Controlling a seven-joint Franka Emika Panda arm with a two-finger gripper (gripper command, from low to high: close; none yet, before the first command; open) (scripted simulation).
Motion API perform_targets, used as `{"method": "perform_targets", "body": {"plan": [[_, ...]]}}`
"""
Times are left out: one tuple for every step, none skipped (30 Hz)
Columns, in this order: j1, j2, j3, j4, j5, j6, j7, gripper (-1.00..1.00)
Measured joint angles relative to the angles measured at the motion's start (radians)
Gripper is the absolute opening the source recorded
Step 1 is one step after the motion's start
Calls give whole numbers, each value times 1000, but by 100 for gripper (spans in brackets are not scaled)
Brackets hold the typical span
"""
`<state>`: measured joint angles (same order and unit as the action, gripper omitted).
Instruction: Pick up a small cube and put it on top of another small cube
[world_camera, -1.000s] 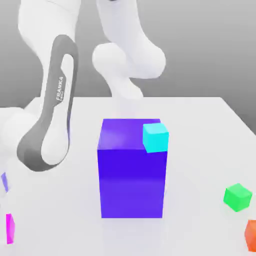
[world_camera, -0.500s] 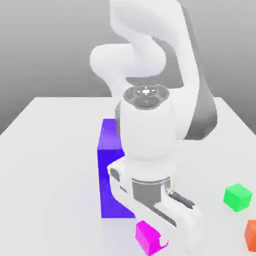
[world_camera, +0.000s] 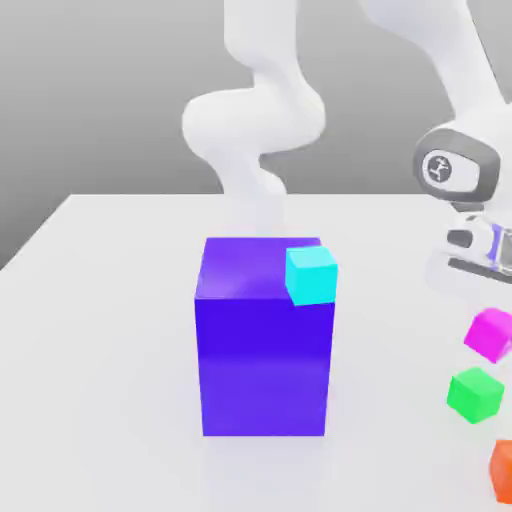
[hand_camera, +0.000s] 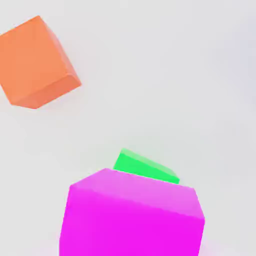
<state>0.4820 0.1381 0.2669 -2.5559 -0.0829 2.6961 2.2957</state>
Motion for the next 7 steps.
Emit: {"method": "perform_targets", "body": {"plan": [[6,24,-8,1,-15,21,12,-100],[12,48,-18,2,-33,44,25,-100],[21,74,-29,3,-51,66,38,-100],[29,100,-41,4,-68,89,51,100],[29,100,-41,4,-68,89,51,100],[29,100,-41,4,-68,89,51,100],[29,100,-41,4,-68,89,51,100]]}}
